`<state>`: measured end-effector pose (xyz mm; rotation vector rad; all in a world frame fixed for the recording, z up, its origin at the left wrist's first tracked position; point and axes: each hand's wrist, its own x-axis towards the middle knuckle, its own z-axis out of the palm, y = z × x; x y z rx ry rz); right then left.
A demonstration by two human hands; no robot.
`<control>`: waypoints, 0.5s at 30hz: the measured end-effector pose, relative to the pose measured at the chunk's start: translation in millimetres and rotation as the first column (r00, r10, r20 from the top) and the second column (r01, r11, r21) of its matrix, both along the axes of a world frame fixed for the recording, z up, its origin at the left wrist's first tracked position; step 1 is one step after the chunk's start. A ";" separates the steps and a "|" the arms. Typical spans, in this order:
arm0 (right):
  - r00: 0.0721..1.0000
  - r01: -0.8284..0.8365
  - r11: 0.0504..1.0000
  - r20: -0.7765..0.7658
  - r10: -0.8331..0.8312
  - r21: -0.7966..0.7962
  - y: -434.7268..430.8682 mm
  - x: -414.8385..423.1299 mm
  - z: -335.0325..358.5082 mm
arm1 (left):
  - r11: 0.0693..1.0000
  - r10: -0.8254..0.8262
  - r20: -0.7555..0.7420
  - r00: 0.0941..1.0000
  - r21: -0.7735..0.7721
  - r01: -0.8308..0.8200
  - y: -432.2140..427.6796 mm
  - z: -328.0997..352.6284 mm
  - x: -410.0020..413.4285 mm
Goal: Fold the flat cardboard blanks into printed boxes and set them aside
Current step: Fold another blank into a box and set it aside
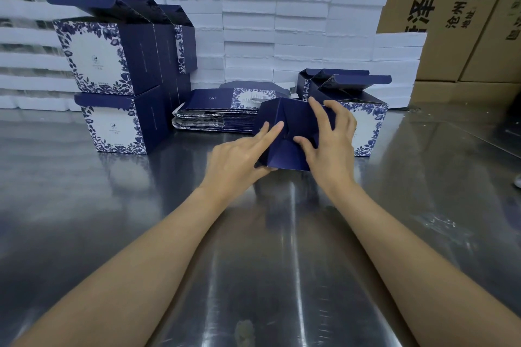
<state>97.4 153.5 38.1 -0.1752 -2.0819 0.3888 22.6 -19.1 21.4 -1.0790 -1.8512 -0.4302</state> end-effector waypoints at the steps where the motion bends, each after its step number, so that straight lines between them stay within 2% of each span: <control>1: 1.000 0.005 1.000 0.003 -0.005 0.004 0.3 -0.1 0.0 | 1.000 0.000 -0.004 1.000 0.002 0.000 0.5 -0.3 0.1; 15: 0.998 0.064 0.997 -0.031 -0.063 0.040 6.2 -3.5 -2.3 | 0.999 -0.043 -0.078 0.996 0.030 0.045 -2.3 -1.7 -5.2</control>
